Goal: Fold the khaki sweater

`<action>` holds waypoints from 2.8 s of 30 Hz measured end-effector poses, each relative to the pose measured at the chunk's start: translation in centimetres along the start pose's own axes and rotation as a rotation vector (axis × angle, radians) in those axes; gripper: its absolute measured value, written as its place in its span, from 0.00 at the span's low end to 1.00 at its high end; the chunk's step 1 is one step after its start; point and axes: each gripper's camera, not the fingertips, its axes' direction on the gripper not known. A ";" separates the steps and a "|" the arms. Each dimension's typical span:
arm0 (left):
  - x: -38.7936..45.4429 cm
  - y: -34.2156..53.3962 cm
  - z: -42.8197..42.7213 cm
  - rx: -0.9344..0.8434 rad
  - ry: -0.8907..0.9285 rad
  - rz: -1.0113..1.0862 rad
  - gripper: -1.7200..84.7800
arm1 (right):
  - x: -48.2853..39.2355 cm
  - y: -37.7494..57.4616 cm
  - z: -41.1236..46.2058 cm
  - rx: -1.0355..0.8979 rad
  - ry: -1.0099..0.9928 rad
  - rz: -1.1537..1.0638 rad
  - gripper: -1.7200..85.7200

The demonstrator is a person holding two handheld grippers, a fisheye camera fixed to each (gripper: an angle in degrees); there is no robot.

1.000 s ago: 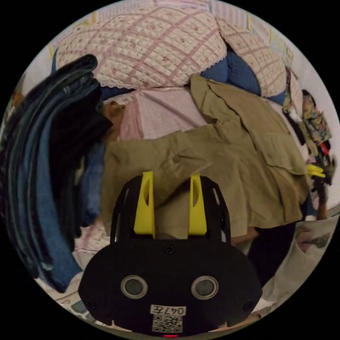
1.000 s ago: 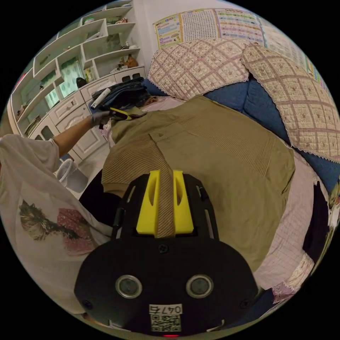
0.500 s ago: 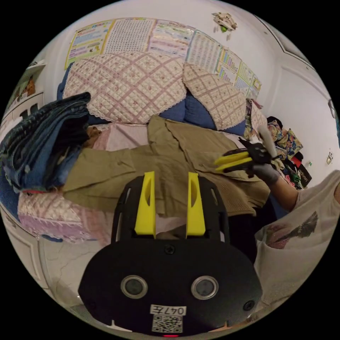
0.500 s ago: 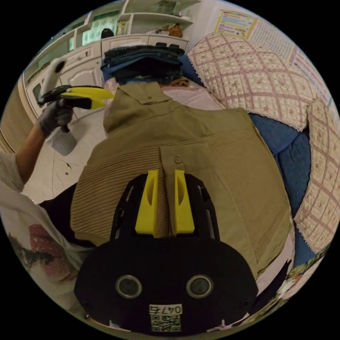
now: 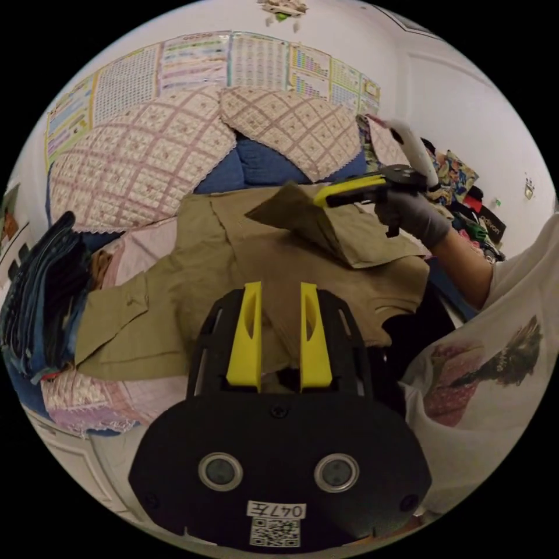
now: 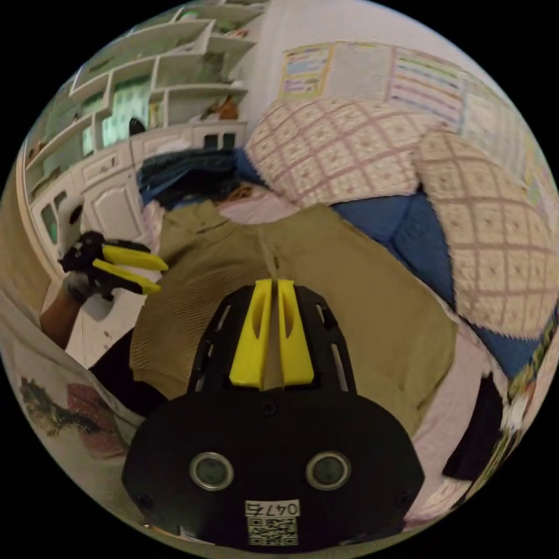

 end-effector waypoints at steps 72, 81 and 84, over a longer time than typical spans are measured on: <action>16.0 -19.5 7.9 -0.194 0.207 -0.159 0.01 | -1.7 22.0 -6.1 -0.146 0.320 0.311 0.01; 13.7 -17.0 10.3 -0.188 0.268 -0.197 0.01 | -6.1 19.7 -2.4 -0.181 0.369 0.269 0.01; 13.6 -16.4 10.9 -0.190 0.271 -0.196 0.01 | -7.5 19.1 -1.4 -0.189 0.385 0.243 0.01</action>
